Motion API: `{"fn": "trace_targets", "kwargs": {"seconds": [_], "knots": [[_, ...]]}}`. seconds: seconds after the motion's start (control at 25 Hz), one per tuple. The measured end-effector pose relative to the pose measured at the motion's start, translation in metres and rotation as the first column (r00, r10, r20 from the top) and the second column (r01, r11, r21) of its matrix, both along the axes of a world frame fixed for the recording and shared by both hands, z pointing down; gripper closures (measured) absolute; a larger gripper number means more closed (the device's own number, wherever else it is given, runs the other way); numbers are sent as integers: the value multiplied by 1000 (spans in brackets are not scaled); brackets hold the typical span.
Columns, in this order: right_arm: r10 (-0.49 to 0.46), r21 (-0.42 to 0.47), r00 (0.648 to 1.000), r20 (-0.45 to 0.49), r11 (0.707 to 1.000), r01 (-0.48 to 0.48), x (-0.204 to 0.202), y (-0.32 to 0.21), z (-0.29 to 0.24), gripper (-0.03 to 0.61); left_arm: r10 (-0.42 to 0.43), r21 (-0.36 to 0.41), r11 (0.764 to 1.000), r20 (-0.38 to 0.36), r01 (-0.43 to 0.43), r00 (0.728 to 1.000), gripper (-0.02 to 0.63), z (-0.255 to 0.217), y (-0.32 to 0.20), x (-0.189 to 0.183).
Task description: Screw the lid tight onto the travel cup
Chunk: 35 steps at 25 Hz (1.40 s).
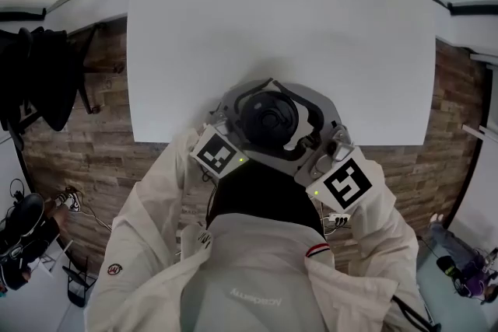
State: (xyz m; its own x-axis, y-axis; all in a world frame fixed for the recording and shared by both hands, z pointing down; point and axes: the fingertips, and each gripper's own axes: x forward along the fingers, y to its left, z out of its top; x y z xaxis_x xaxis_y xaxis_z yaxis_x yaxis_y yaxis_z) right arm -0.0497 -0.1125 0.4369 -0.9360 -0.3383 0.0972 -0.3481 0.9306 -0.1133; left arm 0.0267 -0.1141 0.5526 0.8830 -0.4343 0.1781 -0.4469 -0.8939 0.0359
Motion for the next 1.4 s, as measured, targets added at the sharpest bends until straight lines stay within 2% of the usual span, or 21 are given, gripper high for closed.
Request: {"fn": "trace_targets", "kwargs": {"seconds": [0.08,0.12,0.2,0.28,0.32,0.4,0.52,0.64,0.72,0.8,0.88,1.0,1.08,1.2,1.28,1.4], "knots": [[208,-2,978,24,978,-208,8,-6,-2,133,-63,0,998,7,63,998,201,0,-2,0],[312,-3,950,32,950,-312,13,-8,-3,133,-98,2,995,10,98,995,201,-1,-3,1],[486,-5,873,36,874,-486,22,-10,-3,133,-166,8,986,12,166,986,201,-2,-4,1],[582,-4,813,24,813,-582,27,-9,-1,133,-204,8,979,24,204,979,201,-1,-4,2],[597,-4,802,15,802,-597,28,-8,1,133,-207,5,978,37,207,978,201,1,-3,2],[578,-24,816,8,816,-578,27,-6,4,132,-202,4,979,38,202,979,201,1,-3,2],[468,-105,881,66,882,-460,28,-3,-1,132,-175,23,984,-10,175,985,201,-5,-5,3],[260,-88,959,110,964,-252,33,5,-15,132,-94,25,995,-18,94,995,201,-5,1,5],[81,-56,993,85,995,-76,34,13,-15,132,-25,22,999,-17,26,1000,201,-3,5,5],[-96,-36,995,36,995,97,33,20,-9,132,46,13,999,-15,-46,999,201,-1,10,5],[-233,-24,972,-21,972,232,29,26,-2,130,112,5,994,-16,-112,994,201,0,13,5],[-349,-12,934,-72,937,349,19,31,7,130,183,-5,983,-12,-183,983,201,1,18,5],[-366,-9,927,-85,930,367,12,32,13,131,200,-11,980,-7,-200,980,201,2,20,5],[-328,-9,942,-78,945,328,10,30,18,132,189,-12,982,-3,-189,982,201,3,20,5],[-251,-3,967,-44,968,251,11,24,14,132,152,-13,988,-9,-152,988,201,2,17,5],[-66,6,998,19,998,66,14,11,8,132,44,-26,999,-30,-44,999,202,2,9,4]]}}
